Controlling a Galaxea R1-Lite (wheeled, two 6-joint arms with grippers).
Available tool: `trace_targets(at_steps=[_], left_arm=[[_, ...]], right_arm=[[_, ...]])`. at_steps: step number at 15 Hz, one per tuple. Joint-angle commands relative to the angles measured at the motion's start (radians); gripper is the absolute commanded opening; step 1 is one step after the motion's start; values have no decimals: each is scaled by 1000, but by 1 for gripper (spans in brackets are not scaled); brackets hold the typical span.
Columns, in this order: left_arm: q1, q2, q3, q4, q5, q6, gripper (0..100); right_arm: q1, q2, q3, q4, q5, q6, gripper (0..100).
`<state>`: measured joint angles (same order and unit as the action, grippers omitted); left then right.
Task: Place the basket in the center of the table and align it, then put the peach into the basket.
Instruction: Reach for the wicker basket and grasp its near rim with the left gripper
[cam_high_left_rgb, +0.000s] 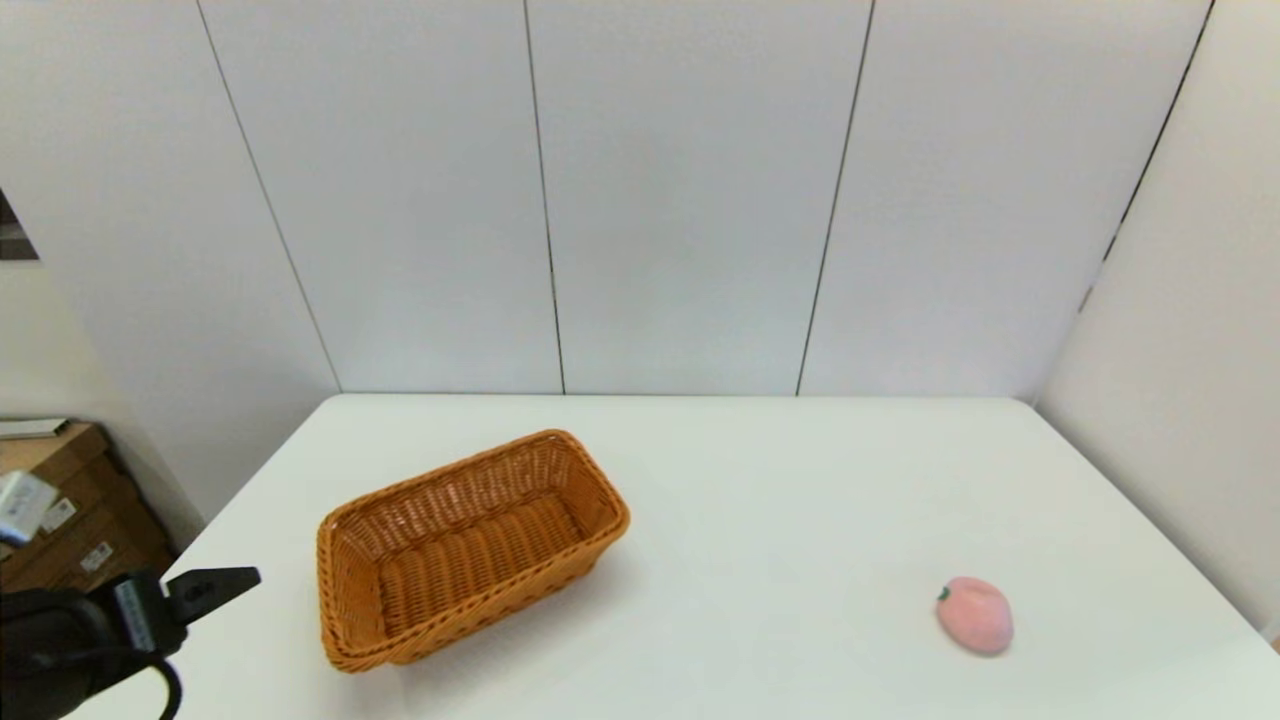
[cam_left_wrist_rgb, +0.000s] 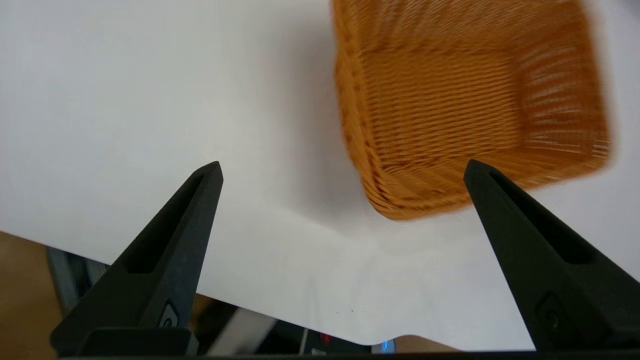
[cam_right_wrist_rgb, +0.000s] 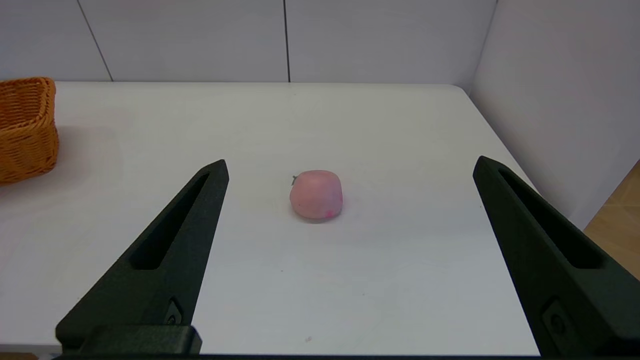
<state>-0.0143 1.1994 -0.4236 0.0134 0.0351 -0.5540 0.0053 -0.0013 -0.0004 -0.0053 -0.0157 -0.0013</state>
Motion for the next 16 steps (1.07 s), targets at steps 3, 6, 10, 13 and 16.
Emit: trace_targets(at_steps=[3, 6, 10, 13, 16], left_arm=[[0, 681, -179, -165, -21, -144, 100], [-3, 761, -196, -242, -43, -144, 100], [2, 802, -211, -288, -86, -150, 100], [2, 790, -213, -288, -103, -168, 0], [2, 738, -210, -288, -104, -173, 0]], right_arm=[[1, 0, 0, -1, 0, 3, 100], [1, 0, 0, -1, 0, 3, 100], [1, 0, -1, -1, 0, 12, 100], [1, 0, 0, -1, 0, 10, 100], [1, 0, 0, -1, 0, 10, 100]])
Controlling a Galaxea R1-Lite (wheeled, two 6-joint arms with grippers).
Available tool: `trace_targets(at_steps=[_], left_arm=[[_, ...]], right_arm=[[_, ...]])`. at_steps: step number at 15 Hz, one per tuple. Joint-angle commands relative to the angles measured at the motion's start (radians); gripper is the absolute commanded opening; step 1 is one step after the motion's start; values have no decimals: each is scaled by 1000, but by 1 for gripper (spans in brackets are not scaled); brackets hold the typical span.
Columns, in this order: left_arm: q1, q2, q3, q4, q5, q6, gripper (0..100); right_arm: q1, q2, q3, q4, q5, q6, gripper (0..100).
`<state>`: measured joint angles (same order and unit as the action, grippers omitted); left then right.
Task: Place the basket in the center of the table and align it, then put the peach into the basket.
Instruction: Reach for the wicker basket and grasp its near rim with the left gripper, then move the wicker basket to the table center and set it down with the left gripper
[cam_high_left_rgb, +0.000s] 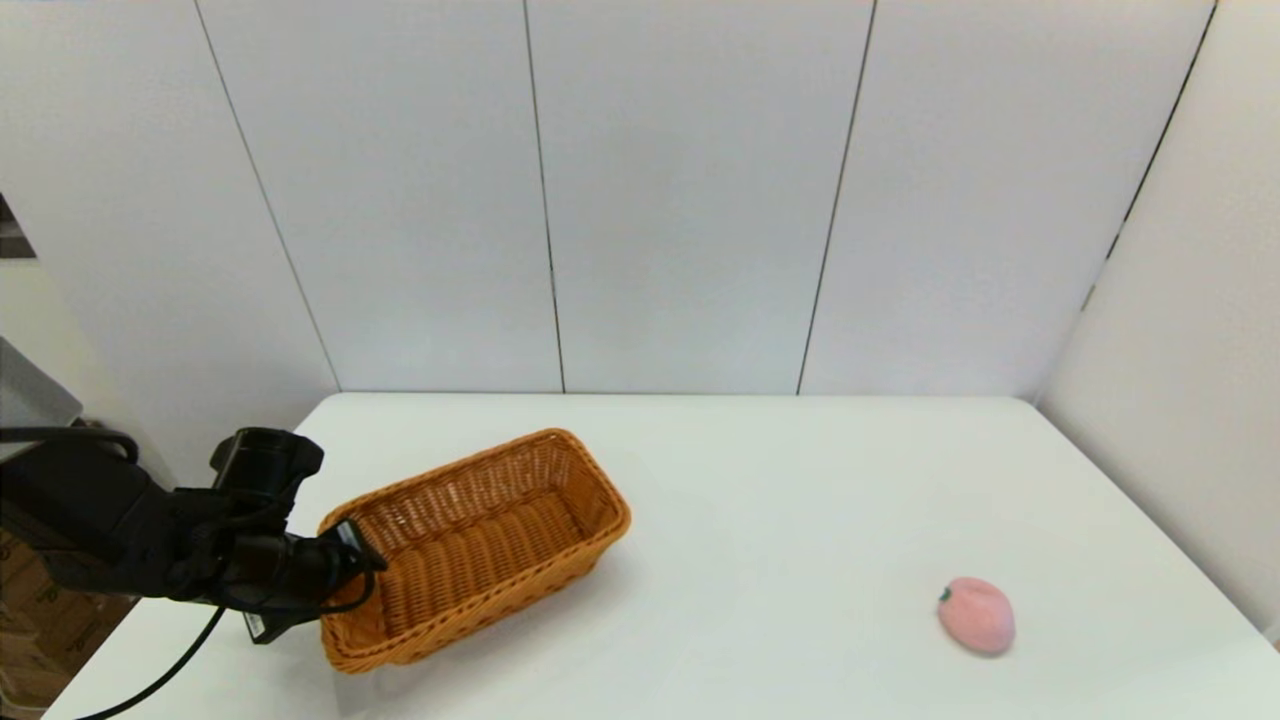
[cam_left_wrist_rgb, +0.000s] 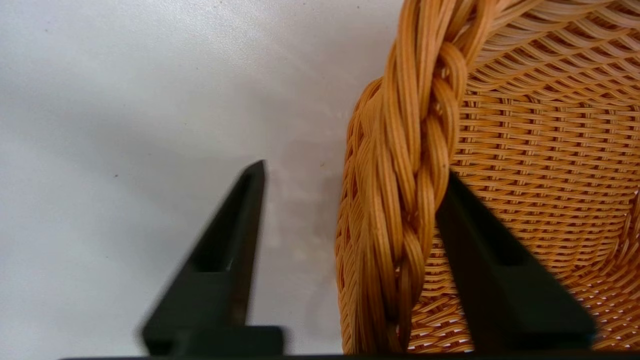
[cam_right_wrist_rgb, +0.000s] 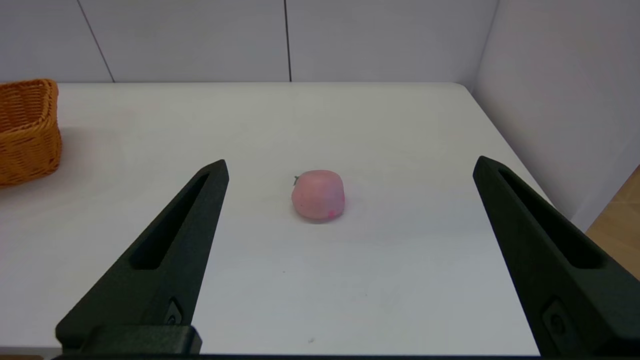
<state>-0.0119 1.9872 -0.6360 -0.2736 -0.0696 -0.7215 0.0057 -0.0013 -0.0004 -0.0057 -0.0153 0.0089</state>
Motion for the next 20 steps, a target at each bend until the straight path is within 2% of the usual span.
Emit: trace_targets(at_steps=[1, 8, 10, 12, 16, 20], left_arm=[[-3, -71, 7, 1, -1, -6, 0], [-34, -137, 18, 2, -9, -15, 0], [-106, -257, 1, 11, -58, -24, 0], [-227, -314, -27, 54, -61, -24, 0], [-436, -232, -116, 68, -61, -69, 0], [-513, -70, -218, 57, -61, -65, 0]], right_arm=[[2, 0, -1, 0, 0, 0, 100], [0, 0, -1, 0, 0, 2, 100], [0, 0, -1, 0, 0, 2, 100], [0, 0, -1, 0, 0, 3, 100], [0, 0, 0, 1, 2, 2, 100], [0, 0, -1, 0, 0, 2, 100]])
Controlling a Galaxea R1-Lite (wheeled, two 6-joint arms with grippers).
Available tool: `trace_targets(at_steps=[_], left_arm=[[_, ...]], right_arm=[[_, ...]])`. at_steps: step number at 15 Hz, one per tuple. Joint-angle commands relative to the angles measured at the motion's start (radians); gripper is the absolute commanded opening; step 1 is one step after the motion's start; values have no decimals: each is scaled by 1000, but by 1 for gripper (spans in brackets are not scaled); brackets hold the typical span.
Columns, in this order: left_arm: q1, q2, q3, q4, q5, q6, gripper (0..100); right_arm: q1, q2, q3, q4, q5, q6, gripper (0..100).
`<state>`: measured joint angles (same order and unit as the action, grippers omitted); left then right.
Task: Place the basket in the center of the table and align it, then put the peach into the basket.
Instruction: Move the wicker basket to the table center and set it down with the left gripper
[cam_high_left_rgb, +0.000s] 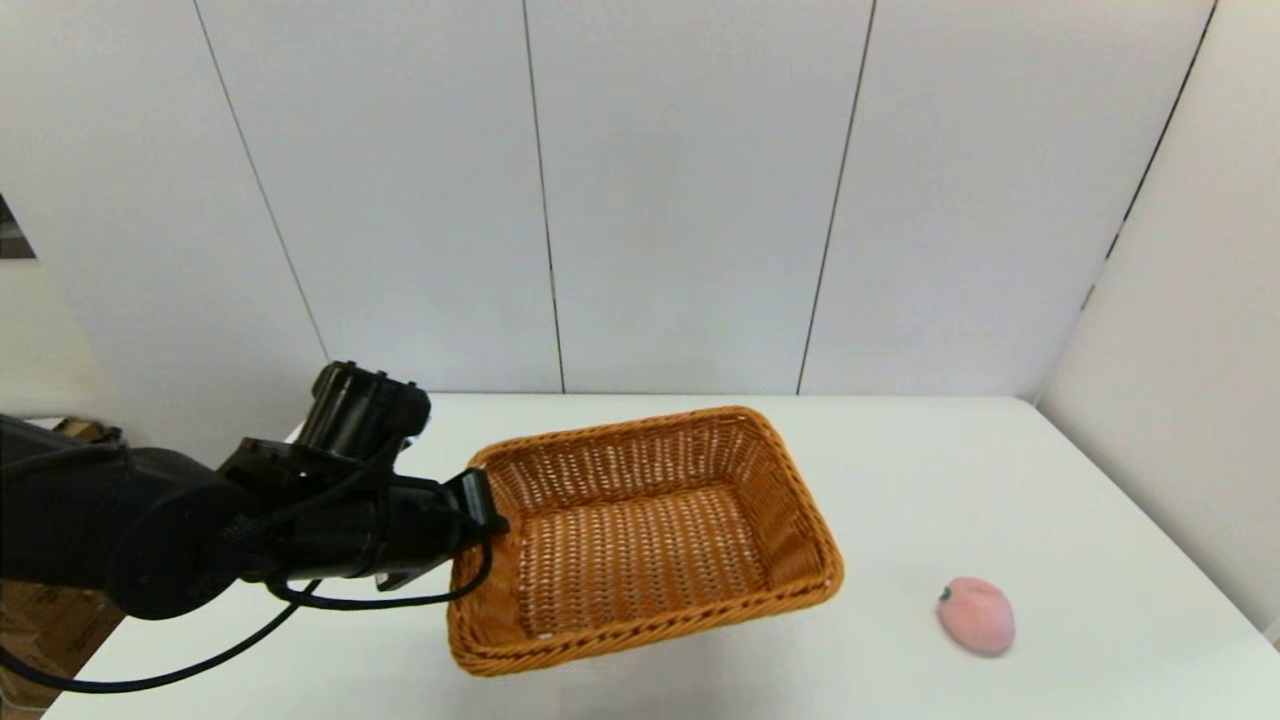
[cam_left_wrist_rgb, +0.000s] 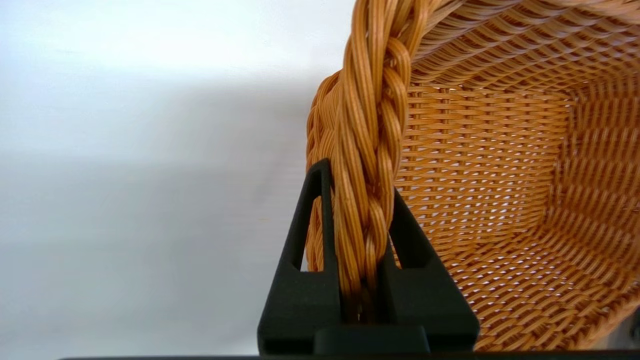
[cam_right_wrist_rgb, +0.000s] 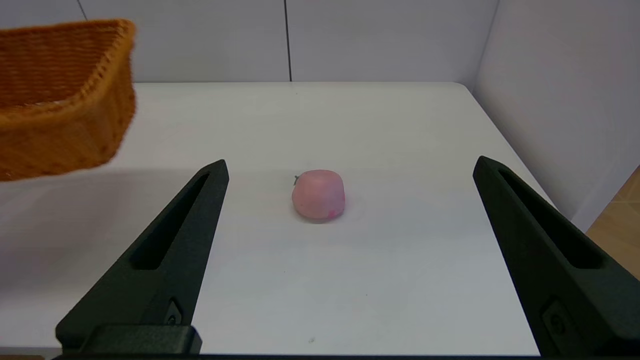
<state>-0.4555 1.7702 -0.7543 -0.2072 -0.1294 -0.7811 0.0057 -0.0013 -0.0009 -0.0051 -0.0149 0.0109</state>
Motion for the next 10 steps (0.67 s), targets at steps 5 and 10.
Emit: trace_targets(at_steps=[5, 10], left_arm=[[-94, 288, -158, -12, -6, 45, 0], [-87, 319, -148, -37, -23, 71, 0]], right_arm=[[0, 0, 1, -1, 0, 0, 100], [0, 0, 1, 1, 1, 0, 100]])
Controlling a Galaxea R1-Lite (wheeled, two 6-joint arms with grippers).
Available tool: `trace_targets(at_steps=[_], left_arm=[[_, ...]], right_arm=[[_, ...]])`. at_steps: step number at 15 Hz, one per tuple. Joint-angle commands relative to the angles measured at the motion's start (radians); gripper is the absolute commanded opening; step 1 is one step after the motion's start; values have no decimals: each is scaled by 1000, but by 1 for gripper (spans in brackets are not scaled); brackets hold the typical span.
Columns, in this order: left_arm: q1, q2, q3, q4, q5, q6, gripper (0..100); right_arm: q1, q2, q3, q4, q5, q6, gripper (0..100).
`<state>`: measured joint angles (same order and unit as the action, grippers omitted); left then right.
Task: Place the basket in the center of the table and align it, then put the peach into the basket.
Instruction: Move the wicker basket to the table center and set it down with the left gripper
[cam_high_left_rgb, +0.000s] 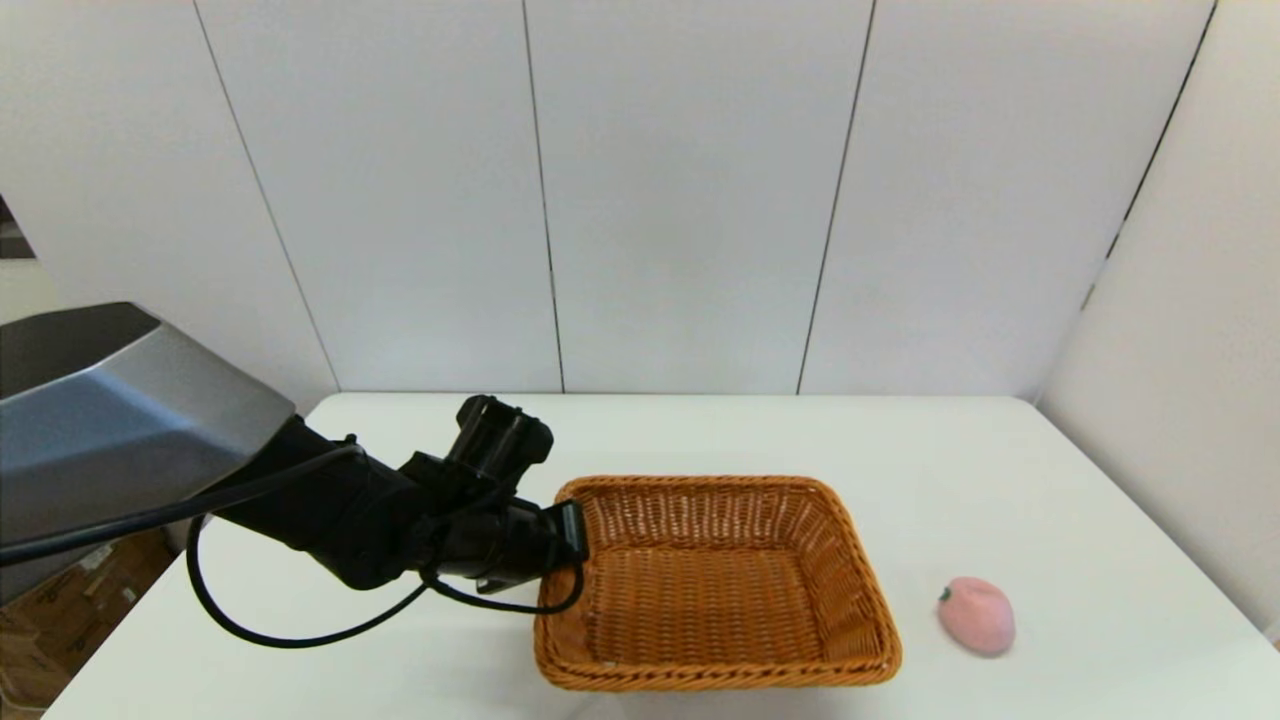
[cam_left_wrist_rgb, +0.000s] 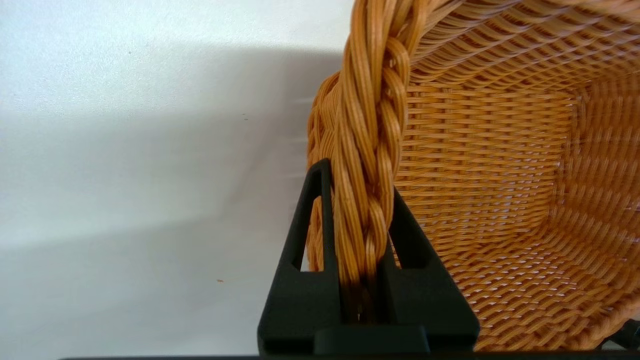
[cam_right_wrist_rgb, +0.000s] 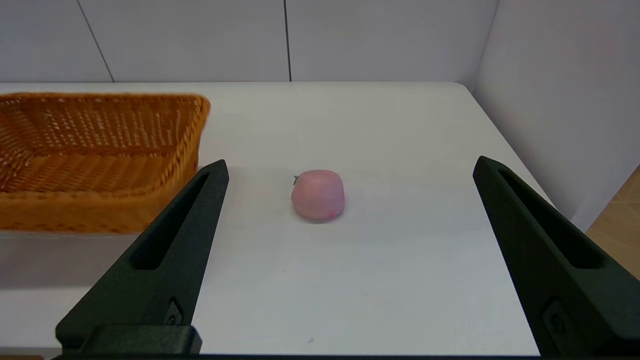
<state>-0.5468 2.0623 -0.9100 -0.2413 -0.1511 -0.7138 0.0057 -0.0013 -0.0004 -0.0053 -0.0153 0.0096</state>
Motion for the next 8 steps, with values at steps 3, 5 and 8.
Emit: trace_targets(at_steps=[3, 5, 8], left_arm=[[5, 24, 8, -3, -1, 2, 0], [7, 24, 8, -3, 1, 1, 0], [18, 22, 8, -3, 2, -7, 0]], right_arm=[[0, 0, 0, 1, 0, 3, 100], [0, 0, -1, 1, 0, 3, 100], [0, 0, -1, 1, 2, 1, 100]])
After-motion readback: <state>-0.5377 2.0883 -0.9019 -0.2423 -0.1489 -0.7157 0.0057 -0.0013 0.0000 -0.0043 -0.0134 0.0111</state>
